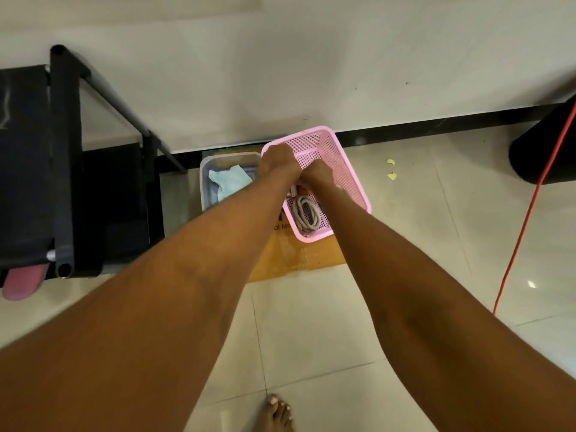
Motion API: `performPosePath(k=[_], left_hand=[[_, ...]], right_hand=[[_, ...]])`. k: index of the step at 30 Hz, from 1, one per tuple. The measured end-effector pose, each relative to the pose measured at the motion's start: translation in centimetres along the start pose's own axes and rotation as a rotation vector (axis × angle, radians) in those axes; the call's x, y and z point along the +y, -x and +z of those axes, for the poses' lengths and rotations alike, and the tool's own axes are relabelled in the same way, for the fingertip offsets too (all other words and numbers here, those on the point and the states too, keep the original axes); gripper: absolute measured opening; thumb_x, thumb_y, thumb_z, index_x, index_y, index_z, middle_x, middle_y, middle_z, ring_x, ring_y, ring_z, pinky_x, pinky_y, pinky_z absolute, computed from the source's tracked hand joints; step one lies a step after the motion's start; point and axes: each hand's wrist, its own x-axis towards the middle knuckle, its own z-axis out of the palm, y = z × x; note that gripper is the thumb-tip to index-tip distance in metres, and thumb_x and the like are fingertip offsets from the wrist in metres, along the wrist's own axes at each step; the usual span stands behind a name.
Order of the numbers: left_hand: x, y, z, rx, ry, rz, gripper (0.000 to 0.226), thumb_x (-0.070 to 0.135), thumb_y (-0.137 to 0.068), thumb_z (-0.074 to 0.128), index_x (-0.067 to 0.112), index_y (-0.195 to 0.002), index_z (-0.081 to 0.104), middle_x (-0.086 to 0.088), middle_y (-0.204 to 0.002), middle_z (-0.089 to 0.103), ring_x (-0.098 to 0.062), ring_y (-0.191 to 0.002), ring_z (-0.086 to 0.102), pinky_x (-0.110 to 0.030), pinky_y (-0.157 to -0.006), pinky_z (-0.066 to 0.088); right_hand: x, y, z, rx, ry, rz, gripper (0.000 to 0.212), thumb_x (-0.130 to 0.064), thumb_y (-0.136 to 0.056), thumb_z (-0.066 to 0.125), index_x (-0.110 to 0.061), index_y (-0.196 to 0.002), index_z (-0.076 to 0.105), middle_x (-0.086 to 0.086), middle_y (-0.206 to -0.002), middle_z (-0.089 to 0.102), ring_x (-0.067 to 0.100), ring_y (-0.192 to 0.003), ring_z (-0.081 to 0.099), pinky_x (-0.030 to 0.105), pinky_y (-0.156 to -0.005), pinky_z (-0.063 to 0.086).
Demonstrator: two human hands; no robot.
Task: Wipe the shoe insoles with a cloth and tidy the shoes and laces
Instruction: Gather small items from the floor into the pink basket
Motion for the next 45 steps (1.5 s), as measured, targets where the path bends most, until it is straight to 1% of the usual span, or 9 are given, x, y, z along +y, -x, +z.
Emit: performPosePath(k=[5,9,14,19,22,25,31,38,45], left_hand=[[-1.0,2.0,-0.9,0.057,0.057,0.068,0.024,0.011,-0.093,0.054,0.005,-0.115,0.06,-0.014,-0.113,0.065,-0.028,-0.098,0.064,-0.03,-0.075,0.051],[-2.7,5.2,-0.6,0.083,0.21,0.069,0.024,0.017,-0.096,0.049,0.01,-0.118,0.057,-0.01,-0.111,0.065,-0.024,-0.093,0.064,-0.03,-0.076,0.054],[-6.3,11.9,-1.5,0.008,0.363,-0.064,0.024,0.02,-0.099,0.041,0.009,-0.119,0.049,-0.01,-0.116,0.06,-0.025,-0.102,0.058,-0.026,-0.075,0.043],[-11.7,18.9,-0.1,-0.066,0.358,-0.22,0.03,0.02,-0.1,0.036,0.007,-0.123,0.048,-0.013,-0.122,0.059,-0.03,-0.112,0.056,-0.036,-0.09,0.045],[-16.8,22.8,2.0,-0.119,0.315,-0.297,0.028,0.018,-0.1,0.035,0.006,-0.121,0.048,-0.012,-0.121,0.06,-0.028,-0.11,0.058,-0.033,-0.088,0.046],[-22.8,25.6,4.8,-0.16,0.307,-0.384,0.026,0.015,-0.1,0.036,0.004,-0.119,0.05,-0.014,-0.119,0.061,-0.028,-0.111,0.059,-0.033,-0.088,0.047],[-31.2,28.4,9.1,-0.192,0.427,-0.547,0.029,0.022,-0.1,0.036,0.002,-0.116,0.049,-0.015,-0.117,0.062,-0.031,-0.109,0.058,-0.037,-0.085,0.045],[-42.0,29.6,13.8,-0.19,0.448,-0.62,0.029,0.008,-0.095,0.035,0.006,-0.119,0.05,-0.014,-0.121,0.061,-0.031,-0.113,0.056,-0.033,-0.085,0.043],[-45.8,30.2,14.5,-0.191,0.527,-0.667,0.036,0.004,-0.092,0.034,0.01,-0.124,0.049,-0.01,-0.123,0.06,-0.028,-0.112,0.056,-0.031,-0.082,0.042]], right_hand=[[0.5,0.4,0.0,0.019,0.016,0.032,0.012,-0.008,-0.086,0.062,-0.001,-0.096,0.058,0.013,-0.103,0.066,0.025,-0.091,0.064,0.031,-0.082,0.052],[0.4,2.9,-0.5,0.147,-0.083,-0.069,0.024,-0.008,-0.091,0.054,-0.006,-0.112,0.065,0.009,-0.115,0.066,0.023,-0.103,0.061,0.029,-0.09,0.044],[0.5,11.6,1.1,0.315,-0.279,-0.196,0.015,-0.011,-0.092,0.052,-0.007,-0.099,0.064,0.01,-0.1,0.069,0.022,-0.09,0.061,0.028,-0.083,0.046],[2.3,20.9,8.1,0.188,-0.353,-0.11,0.012,-0.013,-0.09,0.053,-0.009,-0.092,0.064,0.009,-0.093,0.068,0.022,-0.083,0.06,0.022,-0.069,0.037],[4.4,25.0,13.2,0.131,-0.326,-0.019,0.013,-0.012,-0.09,0.053,-0.008,-0.096,0.063,0.01,-0.095,0.068,0.024,-0.086,0.061,0.027,-0.072,0.044],[5.9,28.3,19.1,-0.027,-0.25,0.025,0.014,-0.011,-0.09,0.054,-0.007,-0.099,0.063,0.008,-0.095,0.069,0.018,-0.08,0.06,0.02,-0.061,0.038],[8.5,30.4,28.8,-0.263,-0.049,0.138,0.019,-0.018,-0.09,0.055,-0.004,-0.096,0.065,0.007,-0.098,0.069,0.025,-0.094,0.064,0.022,-0.063,0.036],[10.1,29.2,36.6,-0.257,0.114,0.314,0.032,-0.02,-0.086,0.063,0.0,-0.11,0.06,0.017,-0.115,0.063,0.032,-0.109,0.059,0.03,-0.078,0.044],[10.0,29.2,38.2,-0.181,0.25,0.25,0.031,-0.025,-0.09,0.058,0.002,-0.106,0.061,0.019,-0.113,0.064,0.034,-0.108,0.059,0.033,-0.082,0.047]])
